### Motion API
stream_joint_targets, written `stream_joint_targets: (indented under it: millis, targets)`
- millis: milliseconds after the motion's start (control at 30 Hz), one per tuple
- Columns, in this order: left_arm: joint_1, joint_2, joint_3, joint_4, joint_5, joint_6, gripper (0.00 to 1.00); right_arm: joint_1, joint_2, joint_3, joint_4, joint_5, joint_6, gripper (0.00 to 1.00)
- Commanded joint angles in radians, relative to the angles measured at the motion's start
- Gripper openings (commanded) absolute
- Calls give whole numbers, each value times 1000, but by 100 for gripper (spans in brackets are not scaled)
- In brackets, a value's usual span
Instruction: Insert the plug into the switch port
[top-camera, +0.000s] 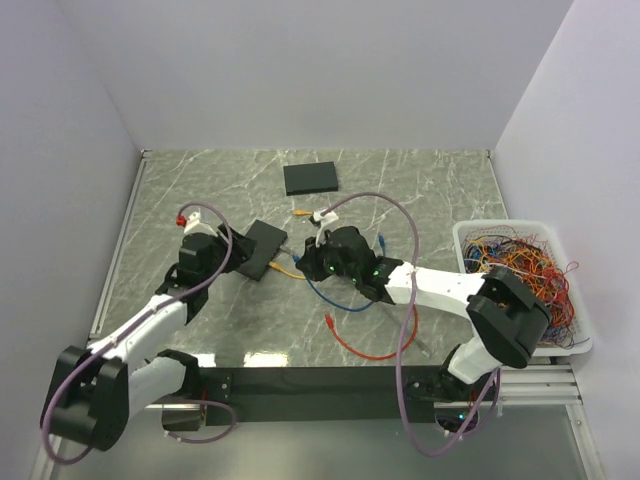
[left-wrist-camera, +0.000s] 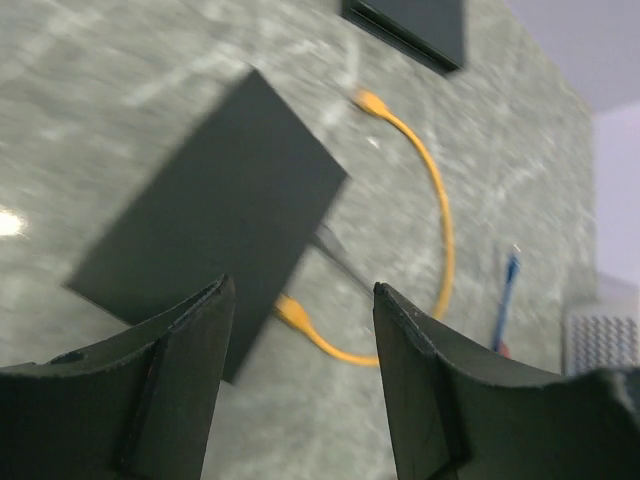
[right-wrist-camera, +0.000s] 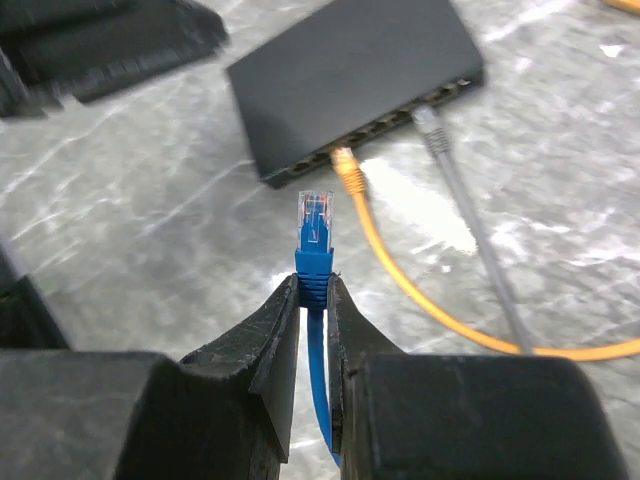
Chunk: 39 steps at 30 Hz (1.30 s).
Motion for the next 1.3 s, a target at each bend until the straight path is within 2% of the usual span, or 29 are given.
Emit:
stream_joint_targets:
  millis: [0,333,433,567,900,1267]
  targets:
    - [72,66,58,86,59,61,63,-11,30,61,-42,56,-5,0]
    - [245,336,76,360,228,64,61,-12,216,262,-243,162,-14,0]
    - [264,431,87,424,278,61,59,-11,265,312,-277,174,-27,0]
    - [267,480,91,480,312,64,59,-11,326,375,-321,183,-50,0]
    - [267,618,170,509,372,78,58,-3,474,530,-407,176,-93,0]
    - [267,710,234,526,429,71,57,19,557,610,-444,177,-123,0]
